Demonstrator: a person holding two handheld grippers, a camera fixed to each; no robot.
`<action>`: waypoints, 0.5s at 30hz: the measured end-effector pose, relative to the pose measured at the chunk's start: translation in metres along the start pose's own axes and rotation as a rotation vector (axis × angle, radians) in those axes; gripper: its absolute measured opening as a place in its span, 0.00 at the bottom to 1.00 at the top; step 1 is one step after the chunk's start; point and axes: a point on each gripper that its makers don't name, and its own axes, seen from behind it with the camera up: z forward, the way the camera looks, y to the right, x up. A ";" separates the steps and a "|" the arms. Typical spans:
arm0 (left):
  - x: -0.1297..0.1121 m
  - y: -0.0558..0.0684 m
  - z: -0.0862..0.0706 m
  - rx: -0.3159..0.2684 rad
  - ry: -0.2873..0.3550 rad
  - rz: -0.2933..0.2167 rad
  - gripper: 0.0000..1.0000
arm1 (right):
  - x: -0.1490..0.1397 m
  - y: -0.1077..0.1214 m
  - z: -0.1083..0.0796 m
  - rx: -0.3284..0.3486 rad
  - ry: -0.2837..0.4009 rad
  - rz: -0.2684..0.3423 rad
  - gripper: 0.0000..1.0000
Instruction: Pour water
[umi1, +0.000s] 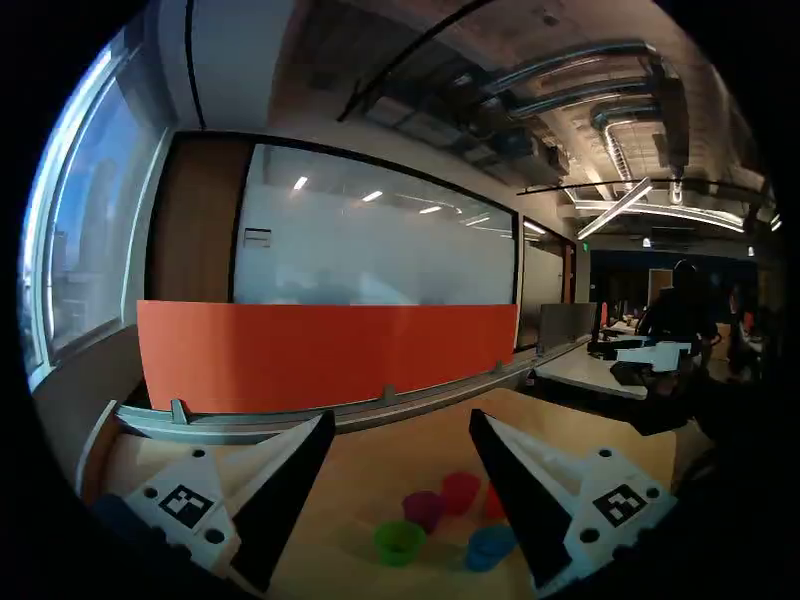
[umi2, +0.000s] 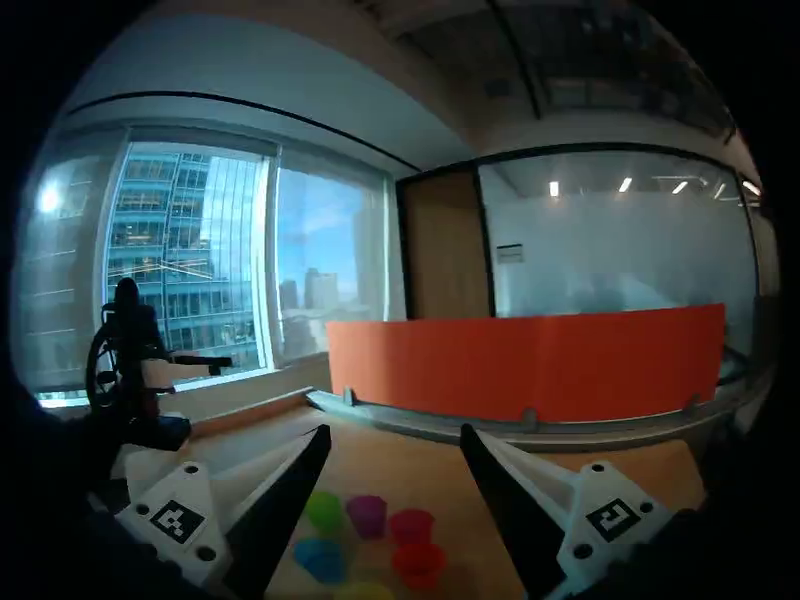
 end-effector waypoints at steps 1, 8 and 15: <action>0.000 0.000 0.000 -0.006 -0.002 0.001 1.00 | 0.000 -0.003 0.000 0.011 -0.001 0.001 1.00; -0.006 0.006 0.001 -0.051 -0.014 0.036 1.00 | 0.001 -0.018 0.002 0.077 -0.020 -0.005 1.00; -0.015 0.012 0.003 -0.086 -0.035 0.051 1.00 | -0.002 -0.031 0.004 0.123 -0.043 -0.041 1.00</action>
